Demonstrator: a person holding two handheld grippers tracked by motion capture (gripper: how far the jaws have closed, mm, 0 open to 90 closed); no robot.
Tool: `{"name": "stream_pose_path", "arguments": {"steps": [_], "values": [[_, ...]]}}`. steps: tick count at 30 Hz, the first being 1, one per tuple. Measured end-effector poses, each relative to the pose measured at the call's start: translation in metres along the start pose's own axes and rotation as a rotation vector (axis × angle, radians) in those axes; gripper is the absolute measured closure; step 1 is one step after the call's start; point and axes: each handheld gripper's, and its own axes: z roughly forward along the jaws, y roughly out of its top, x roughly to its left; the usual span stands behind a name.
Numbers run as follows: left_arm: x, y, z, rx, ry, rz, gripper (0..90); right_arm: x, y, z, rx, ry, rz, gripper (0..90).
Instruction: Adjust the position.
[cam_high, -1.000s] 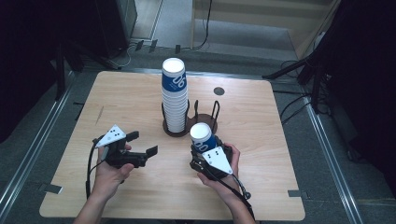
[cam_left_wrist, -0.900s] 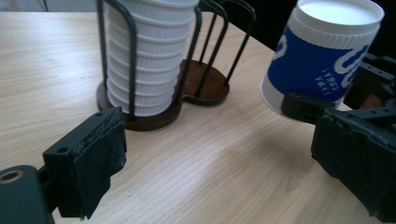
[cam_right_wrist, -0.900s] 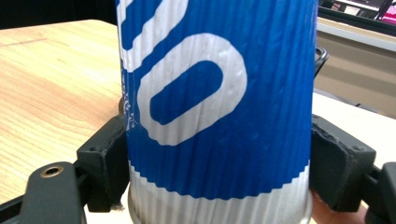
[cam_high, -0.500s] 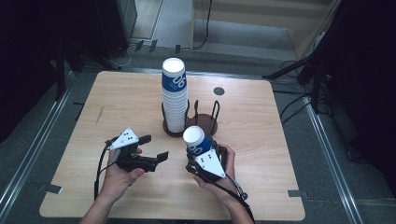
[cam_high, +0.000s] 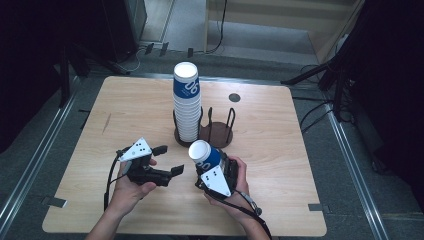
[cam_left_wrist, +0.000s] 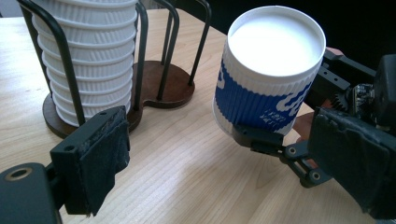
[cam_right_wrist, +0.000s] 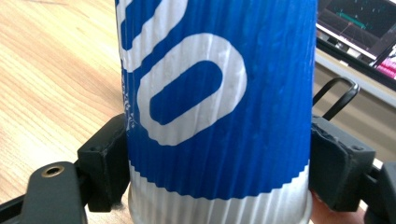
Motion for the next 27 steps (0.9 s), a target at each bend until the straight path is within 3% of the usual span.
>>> {"name": "stream_pose_path", "arguments": {"steps": [9, 16, 17, 25, 27], "values": [[-0.006, 0.001, 0.001, 0.008, -0.034, 0.024, 8.8, 0.011, 0.002, 0.0, -0.013, -0.001, -0.131, 18.8], [-0.008, 0.0, 0.003, 0.012, -0.046, 0.031, 8.8, 0.014, 0.002, 0.0, -0.02, -0.019, -0.185, 18.8], [-0.008, 0.0, 0.003, 0.013, -0.051, 0.031, 8.9, 0.015, 0.002, -0.001, -0.022, -0.024, -0.212, 18.8], [-0.014, -0.001, 0.007, 0.021, -0.09, 0.052, 9.3, 0.017, 0.005, -0.004, -0.039, -0.032, -0.291, 18.7], [-0.015, -0.001, 0.007, 0.021, -0.085, 0.055, 14.3, 0.018, 0.005, -0.005, -0.049, -0.044, -0.309, 18.7]]}}
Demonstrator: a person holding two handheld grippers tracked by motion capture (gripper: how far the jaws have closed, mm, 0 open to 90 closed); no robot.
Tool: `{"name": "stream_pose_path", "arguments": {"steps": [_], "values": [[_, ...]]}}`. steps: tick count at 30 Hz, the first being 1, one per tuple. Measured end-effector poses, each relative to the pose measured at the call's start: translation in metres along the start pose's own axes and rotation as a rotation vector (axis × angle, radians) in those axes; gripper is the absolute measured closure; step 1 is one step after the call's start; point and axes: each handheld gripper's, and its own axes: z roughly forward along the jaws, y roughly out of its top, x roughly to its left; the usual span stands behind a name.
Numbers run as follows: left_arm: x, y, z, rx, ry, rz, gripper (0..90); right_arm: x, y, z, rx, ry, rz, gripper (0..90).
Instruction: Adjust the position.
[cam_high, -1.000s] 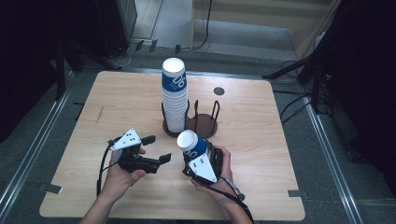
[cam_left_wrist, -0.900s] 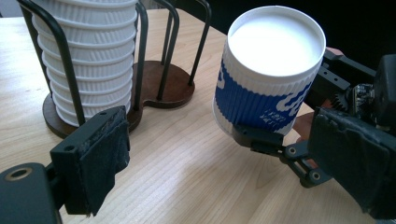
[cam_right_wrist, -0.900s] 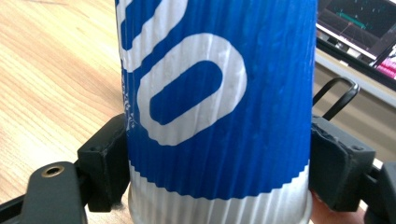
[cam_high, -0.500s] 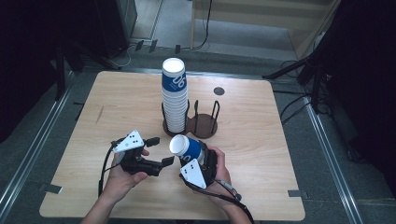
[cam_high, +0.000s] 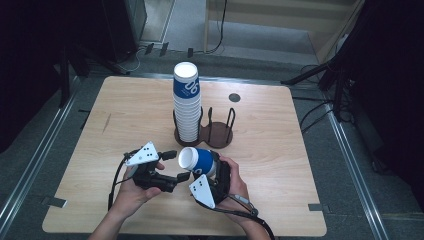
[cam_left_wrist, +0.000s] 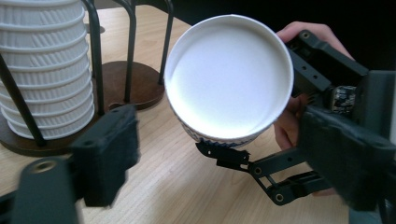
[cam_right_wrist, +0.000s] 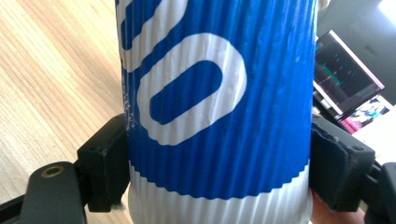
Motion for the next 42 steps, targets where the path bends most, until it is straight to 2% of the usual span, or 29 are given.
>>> {"name": "stream_pose_path", "arguments": {"steps": [3, 6, 10, 15, 23, 32, 42], "values": [[-0.001, 0.0, 0.001, 0.0, -0.013, 0.0, 14.3, 0.0, 0.0, -0.001, -0.004, -0.002, -0.008, 18.8], [-0.001, 0.0, 0.001, -0.005, -0.02, -0.004, 14.4, 0.002, 0.0, -0.001, -0.008, -0.004, -0.048, 18.8], [-0.001, 0.0, 0.0, -0.005, -0.024, 0.002, 14.9, 0.004, 0.002, -0.002, -0.019, 0.0, -0.072, 18.8], [-0.003, 0.001, 0.0, -0.018, -0.029, 0.018, 21.5, 0.009, 0.003, -0.004, -0.036, 0.01, -0.108, 18.7], [-0.005, 0.0, 0.001, -0.012, -0.038, 0.018, 21.8, 0.011, 0.005, -0.006, -0.06, 0.015, -0.125, 18.8], [-0.006, 0.001, 0.001, -0.005, -0.038, 0.027, 26.3, 0.011, 0.005, -0.008, -0.081, 0.015, -0.149, 18.7], [-0.008, 0.001, -0.001, -0.002, -0.038, 0.021, 27.9, 0.011, 0.005, -0.009, -0.081, 0.022, -0.138, 17.5]]}}
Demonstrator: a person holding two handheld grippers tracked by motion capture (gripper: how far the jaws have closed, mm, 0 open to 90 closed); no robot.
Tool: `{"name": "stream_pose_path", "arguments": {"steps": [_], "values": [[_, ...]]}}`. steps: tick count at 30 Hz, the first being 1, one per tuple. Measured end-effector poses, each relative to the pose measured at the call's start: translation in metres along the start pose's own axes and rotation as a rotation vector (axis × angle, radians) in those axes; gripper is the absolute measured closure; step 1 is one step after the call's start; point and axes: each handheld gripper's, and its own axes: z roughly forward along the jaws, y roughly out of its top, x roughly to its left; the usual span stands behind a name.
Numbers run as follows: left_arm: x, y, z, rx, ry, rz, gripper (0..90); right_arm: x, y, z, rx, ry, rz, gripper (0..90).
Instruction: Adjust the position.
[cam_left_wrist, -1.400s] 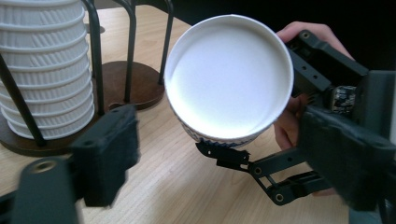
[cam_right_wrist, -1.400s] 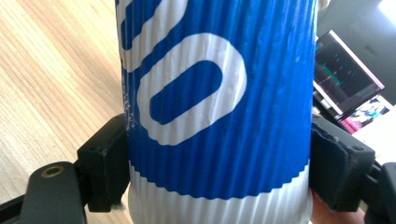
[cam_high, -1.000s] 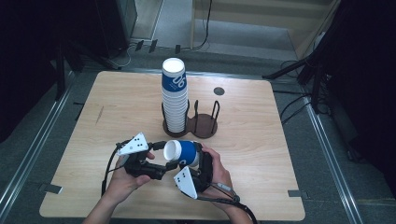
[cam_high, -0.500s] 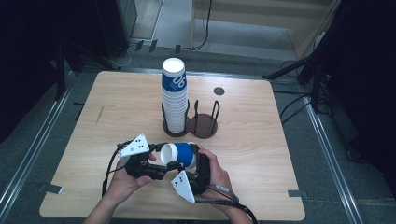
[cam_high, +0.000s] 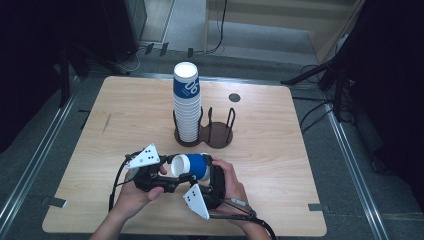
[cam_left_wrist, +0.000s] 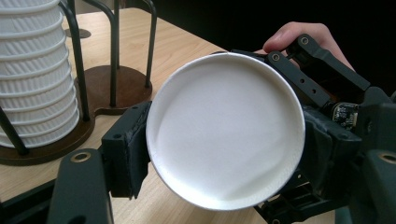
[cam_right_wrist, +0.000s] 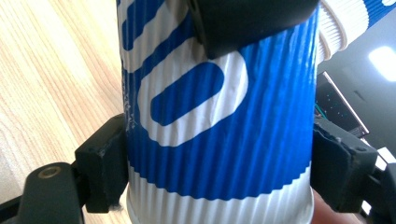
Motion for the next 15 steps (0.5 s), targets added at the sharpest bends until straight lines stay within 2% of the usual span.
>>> {"name": "stream_pose_path", "arguments": {"steps": [4, 7, 15], "values": [[-0.0001, -0.0002, 0.0001, 0.005, -0.003, -0.006, 28.4, -0.0024, 0.0, -0.001, 0.005, 0.031, 0.013, 16.2], [-0.0002, -0.0002, -0.0002, -0.002, 0.01, -0.007, 28.8, -0.004, 0.0018, -0.0022, 0.013, 0.063, 0.019, 12.5], [0.0049, -0.0003, -0.0024, -0.012, 0.049, -0.041, 29.1, -0.0072, 0.0056, -0.0046, 0.003, 0.066, 0.039, 5.2]]}}
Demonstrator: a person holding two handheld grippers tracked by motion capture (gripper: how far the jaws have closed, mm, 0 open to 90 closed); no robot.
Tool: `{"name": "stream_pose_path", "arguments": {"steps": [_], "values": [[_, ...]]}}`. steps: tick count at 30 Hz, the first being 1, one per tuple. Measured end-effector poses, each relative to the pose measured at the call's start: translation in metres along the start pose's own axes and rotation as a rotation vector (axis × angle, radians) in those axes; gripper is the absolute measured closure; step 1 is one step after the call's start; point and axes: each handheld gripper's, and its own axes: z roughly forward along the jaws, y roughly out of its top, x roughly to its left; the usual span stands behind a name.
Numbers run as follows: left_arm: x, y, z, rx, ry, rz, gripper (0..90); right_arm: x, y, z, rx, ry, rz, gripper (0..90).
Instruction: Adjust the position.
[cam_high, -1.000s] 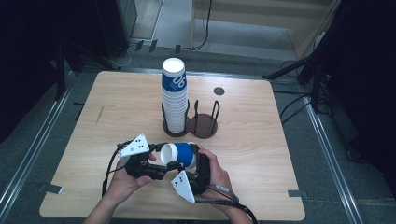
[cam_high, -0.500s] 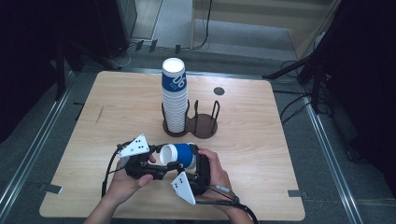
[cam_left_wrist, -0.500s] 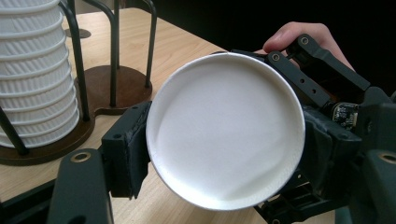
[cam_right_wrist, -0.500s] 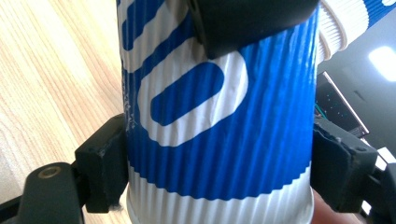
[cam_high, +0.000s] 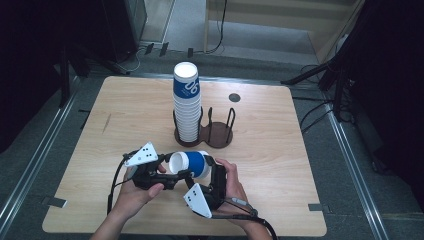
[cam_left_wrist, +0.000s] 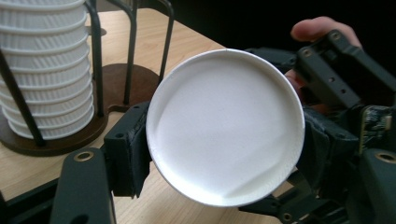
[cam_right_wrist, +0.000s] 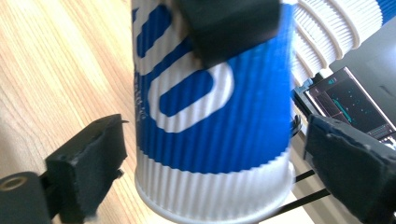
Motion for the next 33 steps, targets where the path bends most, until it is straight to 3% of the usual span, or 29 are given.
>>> {"name": "stream_pose_path", "arguments": {"steps": [6, 9, 12, 18, 22, 23, 24, 25, 30, 31, 33], "values": [[-0.001, 0.0, -0.001, -0.01, 0.027, 0.016, 29.1, -0.005, 0.003, -0.002, -0.013, -0.005, 0.029, 3.7], [-0.001, -0.001, -0.002, -0.014, 0.067, 0.031, 29.0, -0.008, 0.003, -0.005, -0.024, 0.003, 0.064, 3.6], [0.0, 0.0, -0.003, -0.019, 0.065, 0.028, 29.1, -0.01, 0.004, -0.007, -0.031, 0.01, 0.079, 3.6], [0.001, 0.0, -0.007, -0.043, 0.117, 0.038, 29.1, -0.015, 0.005, -0.01, -0.032, 0.021, 0.136, 2.6], [0.002, 0.0, -0.01, -0.062, 0.155, 0.042, 29.2, -0.02, 0.004, -0.01, -0.021, 0.023, 0.201, 2.8], [0.002, 0.0, -0.01, -0.067, 0.165, 0.043, 29.2, -0.022, 0.004, -0.01, -0.027, 0.018, 0.254, 3.0], [0.002, 0.0, -0.01, -0.066, 0.175, 0.048, 29.2, -0.022, 0.004, -0.01, -0.027, 0.018, 0.254, 3.0], [0.003, 0.0, -0.011, -0.068, 0.185, 0.049, 29.2, -0.025, 0.003, -0.011, -0.029, 0.01, 0.301, 3.1], [0.002, 0.0, -0.011, -0.082, 0.187, 0.051, 29.3, -0.029, 0.001, -0.011, -0.023, -0.005, 0.371, 4.3], [0.003, 0.0, -0.011, -0.088, 0.191, 0.053, 29.2, -0.031, 0.0, -0.01, -0.013, -0.015, 0.422, 7.2], [0.002, 0.0, -0.012, -0.092, 0.198, 0.057, 29.2, -0.032, -0.002, -0.01, 0.0, -0.018, 0.475, 9.0]]}}
